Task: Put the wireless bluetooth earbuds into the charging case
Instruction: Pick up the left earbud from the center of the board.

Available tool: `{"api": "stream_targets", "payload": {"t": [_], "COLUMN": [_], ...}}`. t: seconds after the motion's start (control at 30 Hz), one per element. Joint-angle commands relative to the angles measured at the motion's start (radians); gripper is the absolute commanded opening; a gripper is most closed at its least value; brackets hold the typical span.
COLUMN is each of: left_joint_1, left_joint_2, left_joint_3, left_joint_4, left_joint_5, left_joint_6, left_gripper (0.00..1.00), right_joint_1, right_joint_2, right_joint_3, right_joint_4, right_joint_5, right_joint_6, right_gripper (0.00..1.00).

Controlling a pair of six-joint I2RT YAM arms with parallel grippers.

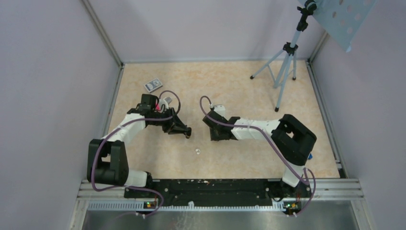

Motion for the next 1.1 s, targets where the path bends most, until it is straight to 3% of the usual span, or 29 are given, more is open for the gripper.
{"api": "stream_targets", "payload": {"t": [0.0,0.77,1.07], "left_joint_1": [0.006,0.006,0.006], "left_joint_2": [-0.012,0.001,0.001], "left_joint_3": [-0.001,0.027,0.027], "left_joint_4": [0.008,-0.009,-0.010], "left_joint_5": [0.013,0.016,0.017], "left_joint_6": [0.020,0.026,0.028], "left_gripper": [0.00,0.00,0.00], "right_joint_1": [0.029,0.046,0.046], "right_joint_2": [0.011,0.056,0.028], "right_joint_3": [0.042,0.071,0.082], "right_joint_4": [-0.042,-0.066,-0.078], "right_joint_5": [0.021,0.089,0.095], "right_joint_6": [-0.047,-0.072,-0.086], "right_gripper": [0.30,0.28,0.14]}}
